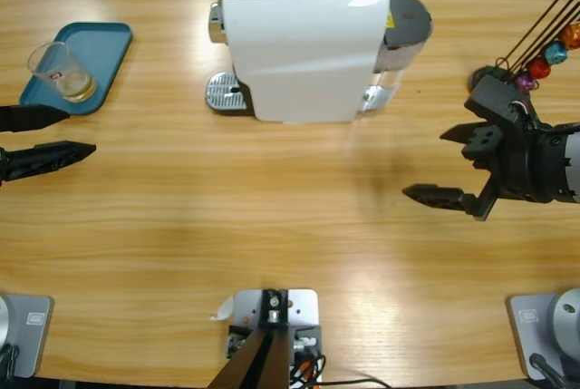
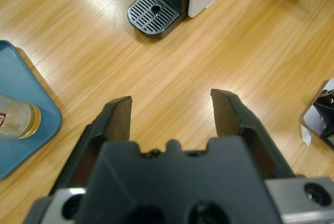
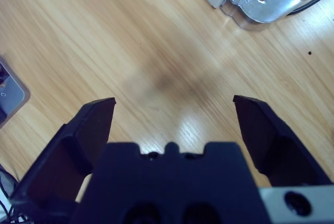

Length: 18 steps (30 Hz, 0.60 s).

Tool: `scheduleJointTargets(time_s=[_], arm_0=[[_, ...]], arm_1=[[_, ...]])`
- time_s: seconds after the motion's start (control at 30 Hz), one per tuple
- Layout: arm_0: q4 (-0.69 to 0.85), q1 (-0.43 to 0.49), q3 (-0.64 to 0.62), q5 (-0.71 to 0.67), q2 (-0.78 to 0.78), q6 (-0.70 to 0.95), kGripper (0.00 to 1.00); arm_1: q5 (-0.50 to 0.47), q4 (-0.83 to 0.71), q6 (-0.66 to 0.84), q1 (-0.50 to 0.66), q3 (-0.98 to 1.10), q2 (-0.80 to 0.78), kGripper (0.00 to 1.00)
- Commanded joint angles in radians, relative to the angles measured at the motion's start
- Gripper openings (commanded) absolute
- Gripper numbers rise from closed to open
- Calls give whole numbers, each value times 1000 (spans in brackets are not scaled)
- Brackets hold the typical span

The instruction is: Pour coffee

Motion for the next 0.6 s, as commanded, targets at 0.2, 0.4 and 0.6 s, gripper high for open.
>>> scheduleJointTargets(time_s=[0.2, 0.4, 0.6], arm_0=[[-47, -2, 47, -54, 99, 1, 637], [-50, -3, 54, -52, 83, 0, 637], [-50, -3, 57, -52, 95, -2, 641]], arm_1=[[-15, 14, -14, 12, -11, 19, 987], [-18, 14, -14, 12, -11, 12, 987], [-18, 14, -14, 12, -11, 13, 987]])
